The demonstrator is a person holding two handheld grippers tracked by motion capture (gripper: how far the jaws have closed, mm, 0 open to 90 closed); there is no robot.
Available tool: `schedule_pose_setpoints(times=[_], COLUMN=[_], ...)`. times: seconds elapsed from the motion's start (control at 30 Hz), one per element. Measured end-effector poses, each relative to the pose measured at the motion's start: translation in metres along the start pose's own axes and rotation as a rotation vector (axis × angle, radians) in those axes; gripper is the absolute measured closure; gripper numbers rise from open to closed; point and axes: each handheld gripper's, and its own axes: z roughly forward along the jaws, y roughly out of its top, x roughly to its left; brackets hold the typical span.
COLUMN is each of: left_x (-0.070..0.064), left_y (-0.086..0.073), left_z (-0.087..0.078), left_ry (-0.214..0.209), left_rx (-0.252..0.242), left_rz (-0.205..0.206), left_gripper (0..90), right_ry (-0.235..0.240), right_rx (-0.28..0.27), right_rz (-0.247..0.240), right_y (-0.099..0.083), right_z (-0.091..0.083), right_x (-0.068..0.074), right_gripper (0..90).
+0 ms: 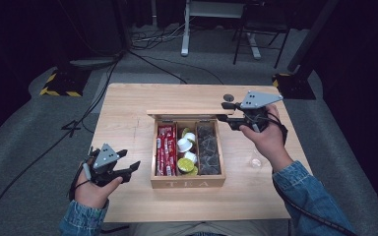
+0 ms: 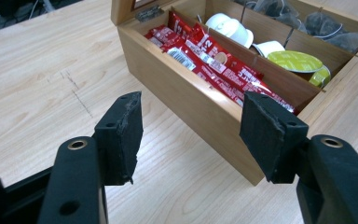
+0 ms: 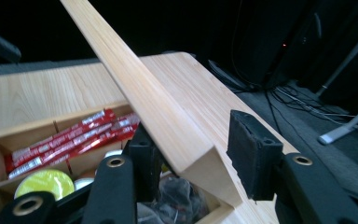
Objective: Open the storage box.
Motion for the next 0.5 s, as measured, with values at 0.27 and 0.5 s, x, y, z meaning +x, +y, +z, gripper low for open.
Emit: schedule_pose_setpoints(times=[0.27, 0.5], left_x=[0.007, 0.012], left_y=[-0.001, 0.001], left_z=[0.003, 0.012], left_ry=[0.003, -0.011], left_rx=[0.013, 0.023], left_rz=[-0.02, -0.023], left_gripper=[39.7, 39.2], right_ry=[0.014, -0.029], right_rx=[-0.053, -0.056], right_rz=[0.062, 0.069], right_y=[0.006, 0.016], right_z=[0.01, 0.019], right_x=[-0.019, -0.036], right_gripper=[58.5, 58.6])
